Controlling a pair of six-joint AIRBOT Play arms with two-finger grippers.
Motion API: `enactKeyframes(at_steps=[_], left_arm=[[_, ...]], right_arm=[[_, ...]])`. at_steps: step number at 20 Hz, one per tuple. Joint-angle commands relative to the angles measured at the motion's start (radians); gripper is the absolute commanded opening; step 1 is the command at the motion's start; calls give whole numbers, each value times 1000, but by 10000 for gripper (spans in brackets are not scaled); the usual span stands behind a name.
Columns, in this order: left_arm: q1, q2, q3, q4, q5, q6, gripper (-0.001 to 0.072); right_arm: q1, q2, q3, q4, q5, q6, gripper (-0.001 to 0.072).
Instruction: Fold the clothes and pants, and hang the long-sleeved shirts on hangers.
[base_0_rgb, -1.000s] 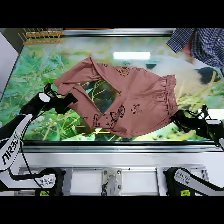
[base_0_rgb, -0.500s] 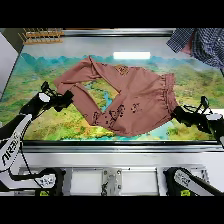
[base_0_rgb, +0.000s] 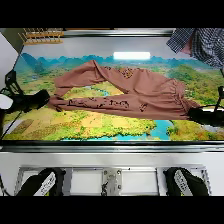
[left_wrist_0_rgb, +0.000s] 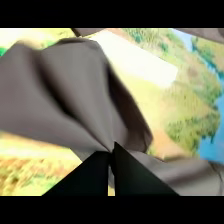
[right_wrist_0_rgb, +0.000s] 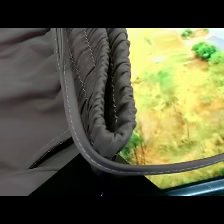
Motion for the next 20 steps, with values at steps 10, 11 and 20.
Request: enactKeyframes(at_steps=[10, 11, 20], left_arm=[[-102, -372, 292, 35, 43, 61, 599], [-87, -432, 384, 34, -3, 13, 686], [4, -293, 78, 43, -88, -6, 687]], right_arm=[[1, 72, 8, -58, 61, 72, 22], [1, 72, 8, -58, 61, 72, 22], [1, 72, 7, -58, 72, 71, 22]])
